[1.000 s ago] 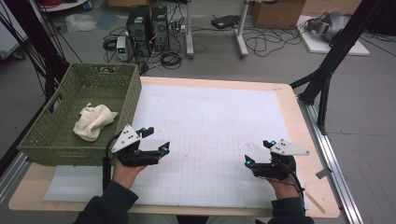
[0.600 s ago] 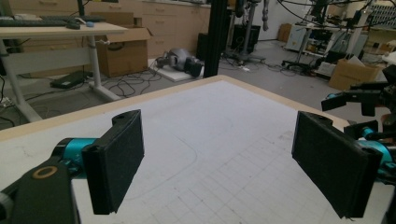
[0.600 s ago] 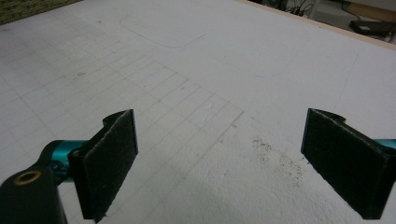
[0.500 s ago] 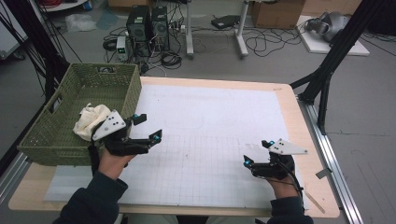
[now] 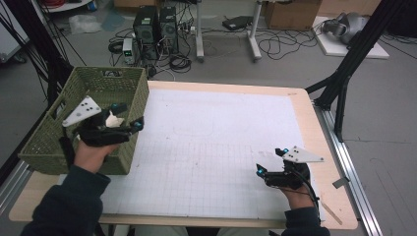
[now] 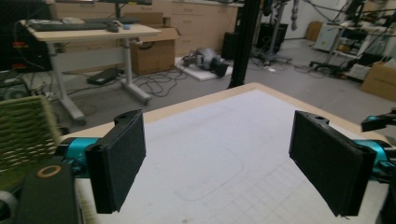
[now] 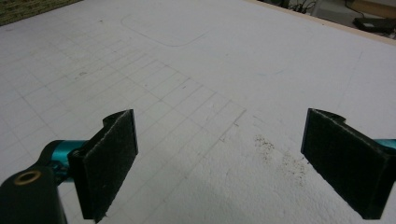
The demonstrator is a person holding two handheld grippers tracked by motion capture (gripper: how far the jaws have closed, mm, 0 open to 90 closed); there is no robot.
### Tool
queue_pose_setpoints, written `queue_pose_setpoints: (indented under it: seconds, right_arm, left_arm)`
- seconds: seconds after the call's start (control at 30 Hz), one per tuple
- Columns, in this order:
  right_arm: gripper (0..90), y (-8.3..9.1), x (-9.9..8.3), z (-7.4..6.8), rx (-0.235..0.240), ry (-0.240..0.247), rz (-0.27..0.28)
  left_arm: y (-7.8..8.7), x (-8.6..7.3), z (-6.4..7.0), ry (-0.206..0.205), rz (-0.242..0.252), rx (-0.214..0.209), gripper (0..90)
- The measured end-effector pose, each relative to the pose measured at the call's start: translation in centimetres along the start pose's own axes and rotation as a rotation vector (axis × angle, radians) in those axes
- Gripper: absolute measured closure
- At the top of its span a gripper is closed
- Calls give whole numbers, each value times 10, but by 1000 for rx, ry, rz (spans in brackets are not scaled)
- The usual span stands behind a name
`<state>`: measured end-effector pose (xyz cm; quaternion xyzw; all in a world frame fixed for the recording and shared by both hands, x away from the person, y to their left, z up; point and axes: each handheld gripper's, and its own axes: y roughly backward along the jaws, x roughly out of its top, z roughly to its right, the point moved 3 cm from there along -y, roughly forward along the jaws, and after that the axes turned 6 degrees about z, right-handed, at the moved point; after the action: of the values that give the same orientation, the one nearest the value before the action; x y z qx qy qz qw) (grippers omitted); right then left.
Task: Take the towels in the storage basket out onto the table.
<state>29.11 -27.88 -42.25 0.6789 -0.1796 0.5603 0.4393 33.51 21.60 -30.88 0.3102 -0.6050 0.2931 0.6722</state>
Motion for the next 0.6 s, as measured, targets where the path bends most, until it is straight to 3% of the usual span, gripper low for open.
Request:
queue_pose_setpoints:
  seconds: [0.17,0.2,0.23,0.27,0.37,0.53,0.6]
  right_arm:
    - [100,-3,0,0,3,1,-3]
    - [100,-4,0,0,5,5,-4]
    - [100,-5,0,0,5,8,-5]
    - [100,-5,1,-1,7,7,-7]
    - [100,-6,1,-2,6,8,-11]
    - [100,-7,1,-2,8,10,-10]
    - [100,-7,0,-2,8,9,-12]
  left_arm:
    - [13,9,-38,21,-22,61,202]
    - [15,7,-50,33,-45,85,202]
    - [15,7,-50,33,-45,85,202]
    - [17,3,-64,43,-70,115,202]
    - [19,0,-75,52,-88,143,202]
    - [17,-17,-101,68,-174,222,211]
    - [15,-21,-105,76,-192,234,214]
